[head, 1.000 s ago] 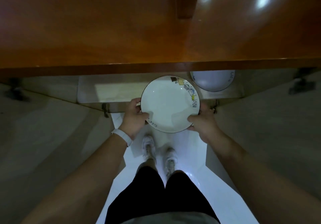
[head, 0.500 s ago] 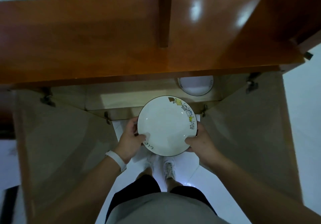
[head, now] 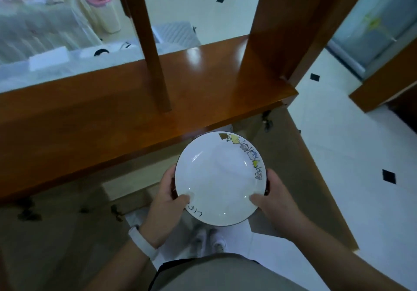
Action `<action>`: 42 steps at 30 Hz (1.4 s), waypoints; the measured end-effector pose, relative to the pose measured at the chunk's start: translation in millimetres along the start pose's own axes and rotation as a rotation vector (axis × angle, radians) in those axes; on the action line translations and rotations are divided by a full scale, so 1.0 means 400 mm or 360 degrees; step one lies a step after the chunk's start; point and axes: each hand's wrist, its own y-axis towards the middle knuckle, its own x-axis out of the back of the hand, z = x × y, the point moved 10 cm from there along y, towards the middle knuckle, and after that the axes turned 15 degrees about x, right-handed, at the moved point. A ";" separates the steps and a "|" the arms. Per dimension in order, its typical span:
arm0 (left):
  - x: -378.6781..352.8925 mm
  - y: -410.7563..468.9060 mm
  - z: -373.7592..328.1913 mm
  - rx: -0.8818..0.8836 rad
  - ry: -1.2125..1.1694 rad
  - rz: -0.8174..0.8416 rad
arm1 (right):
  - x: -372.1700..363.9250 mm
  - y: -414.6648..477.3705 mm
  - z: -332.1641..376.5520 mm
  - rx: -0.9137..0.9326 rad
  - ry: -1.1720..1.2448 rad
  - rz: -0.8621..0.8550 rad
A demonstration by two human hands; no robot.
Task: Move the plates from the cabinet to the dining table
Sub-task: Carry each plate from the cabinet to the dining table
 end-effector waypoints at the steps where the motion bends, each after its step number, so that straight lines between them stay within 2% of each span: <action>1: -0.011 0.006 -0.014 -0.0015 0.0018 0.0035 | 0.012 -0.010 0.008 0.0006 0.0002 -0.0030; 7: -0.113 0.048 -0.071 -0.0017 0.0115 0.0269 | 0.092 -0.078 0.029 0.0019 0.0094 -0.0342; 14: -0.297 0.077 -0.108 0.0023 0.0270 0.0672 | 0.210 -0.202 0.008 0.0027 0.0313 -0.0816; 22: -0.557 0.001 -0.138 -0.0061 0.0434 0.1026 | 0.357 -0.390 -0.017 0.0095 0.0425 -0.1276; 32: -0.891 -0.181 -0.101 -0.0078 0.0639 0.1187 | 0.591 -0.631 -0.102 0.0234 0.0590 -0.1513; 42: -1.288 -0.417 0.055 -0.0038 0.0815 0.1344 | 0.881 -0.962 -0.230 0.0292 0.0664 -0.1792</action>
